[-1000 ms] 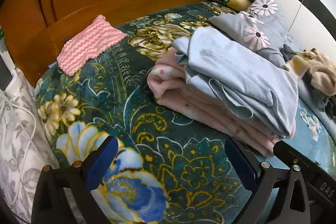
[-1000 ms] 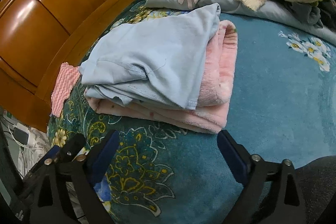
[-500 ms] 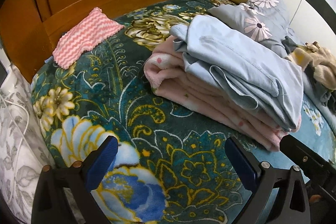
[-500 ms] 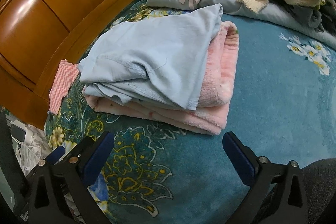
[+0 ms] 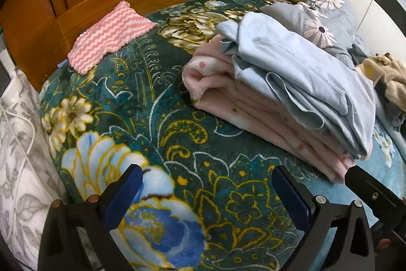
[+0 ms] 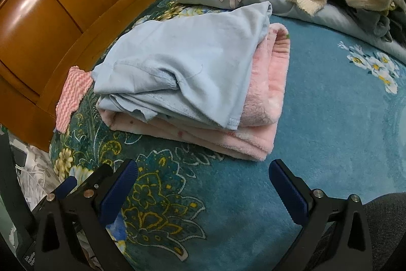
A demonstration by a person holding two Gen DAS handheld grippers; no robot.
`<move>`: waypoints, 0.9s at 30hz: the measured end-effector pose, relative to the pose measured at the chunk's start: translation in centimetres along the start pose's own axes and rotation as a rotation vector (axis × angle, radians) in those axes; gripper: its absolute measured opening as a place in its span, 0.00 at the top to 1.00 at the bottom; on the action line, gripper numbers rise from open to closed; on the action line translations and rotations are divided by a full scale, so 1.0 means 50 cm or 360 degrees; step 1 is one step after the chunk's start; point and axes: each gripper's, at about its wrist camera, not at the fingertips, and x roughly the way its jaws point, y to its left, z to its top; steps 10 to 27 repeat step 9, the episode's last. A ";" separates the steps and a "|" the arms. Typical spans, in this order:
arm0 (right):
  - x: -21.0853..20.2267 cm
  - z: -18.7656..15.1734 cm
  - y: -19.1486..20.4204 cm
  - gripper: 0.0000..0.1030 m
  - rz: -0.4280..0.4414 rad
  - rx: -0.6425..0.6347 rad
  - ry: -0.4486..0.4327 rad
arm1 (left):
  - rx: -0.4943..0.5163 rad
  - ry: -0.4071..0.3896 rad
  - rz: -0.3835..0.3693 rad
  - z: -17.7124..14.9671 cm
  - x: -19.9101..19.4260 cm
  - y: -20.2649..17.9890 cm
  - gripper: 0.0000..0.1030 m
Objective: Fold clothes
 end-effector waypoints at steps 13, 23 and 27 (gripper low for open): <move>-0.001 -0.002 -0.001 0.00 0.0001 -0.0008 0.0006 | 0.0023 -0.0030 0.0044 -0.006 -0.010 -0.002 0.00; -0.001 -0.002 -0.001 0.00 0.0001 -0.0008 0.0006 | 0.0023 -0.0030 0.0044 -0.006 -0.010 -0.002 0.00; -0.001 -0.002 -0.001 0.00 0.0001 -0.0008 0.0006 | 0.0023 -0.0030 0.0044 -0.006 -0.010 -0.002 0.00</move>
